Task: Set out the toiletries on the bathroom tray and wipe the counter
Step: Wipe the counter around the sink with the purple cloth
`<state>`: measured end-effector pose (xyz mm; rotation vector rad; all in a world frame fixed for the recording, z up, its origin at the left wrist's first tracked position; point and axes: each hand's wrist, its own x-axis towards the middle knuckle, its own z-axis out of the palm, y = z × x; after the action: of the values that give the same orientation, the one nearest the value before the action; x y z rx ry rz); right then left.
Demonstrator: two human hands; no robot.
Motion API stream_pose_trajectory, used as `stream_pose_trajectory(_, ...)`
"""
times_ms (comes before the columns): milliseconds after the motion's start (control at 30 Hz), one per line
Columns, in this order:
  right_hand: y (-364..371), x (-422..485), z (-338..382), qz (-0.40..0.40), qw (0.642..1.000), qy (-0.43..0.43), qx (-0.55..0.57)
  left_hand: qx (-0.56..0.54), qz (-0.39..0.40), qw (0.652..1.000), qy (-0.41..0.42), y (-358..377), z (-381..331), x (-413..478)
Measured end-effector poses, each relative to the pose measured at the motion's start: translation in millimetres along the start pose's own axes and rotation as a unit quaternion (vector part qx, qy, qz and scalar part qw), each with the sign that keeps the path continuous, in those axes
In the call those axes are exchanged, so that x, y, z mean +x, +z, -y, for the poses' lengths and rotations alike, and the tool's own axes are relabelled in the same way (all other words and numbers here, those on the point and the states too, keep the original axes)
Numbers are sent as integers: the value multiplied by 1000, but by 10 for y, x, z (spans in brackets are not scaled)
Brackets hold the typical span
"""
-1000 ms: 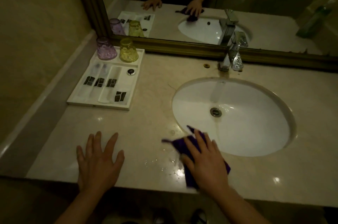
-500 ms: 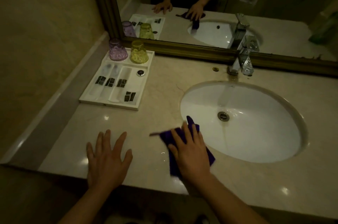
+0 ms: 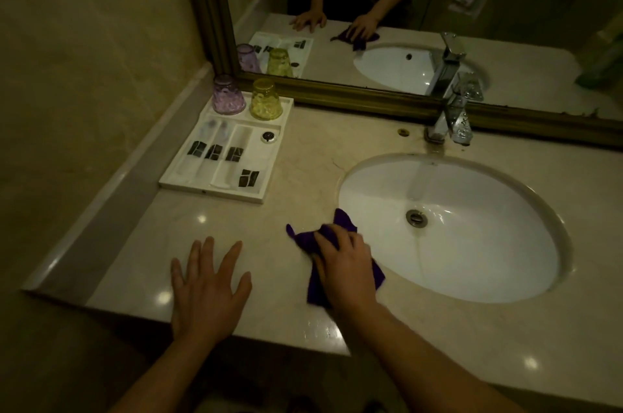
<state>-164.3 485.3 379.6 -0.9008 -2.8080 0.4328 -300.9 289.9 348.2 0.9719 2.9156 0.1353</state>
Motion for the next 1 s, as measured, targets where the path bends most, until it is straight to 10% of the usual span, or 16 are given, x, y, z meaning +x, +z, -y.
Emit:
stream_pose_trajectory(167,-554,73,-382,-51,966,99,235,-12,-7,1000,-2,-46,-8,27)
stream_pose_trajectory(400,-184,-747,-526,69,994,-18,-84,-7,-6,1000,-8,-4,-9,30)
stream_pose_trajectory(667,342,-829,213,111,961,-244,-62,-4,4,1000,-2,-36,-8,19)
stream_pose_trajectory(833,99,45,233,101,982,-144,-73,-7,29,1000,-10,-121,-36,12)
stream_pose_trajectory(1000,200,-770,79,112,942,-307,-77,-22,8,1000,-9,-133,-26,-1)
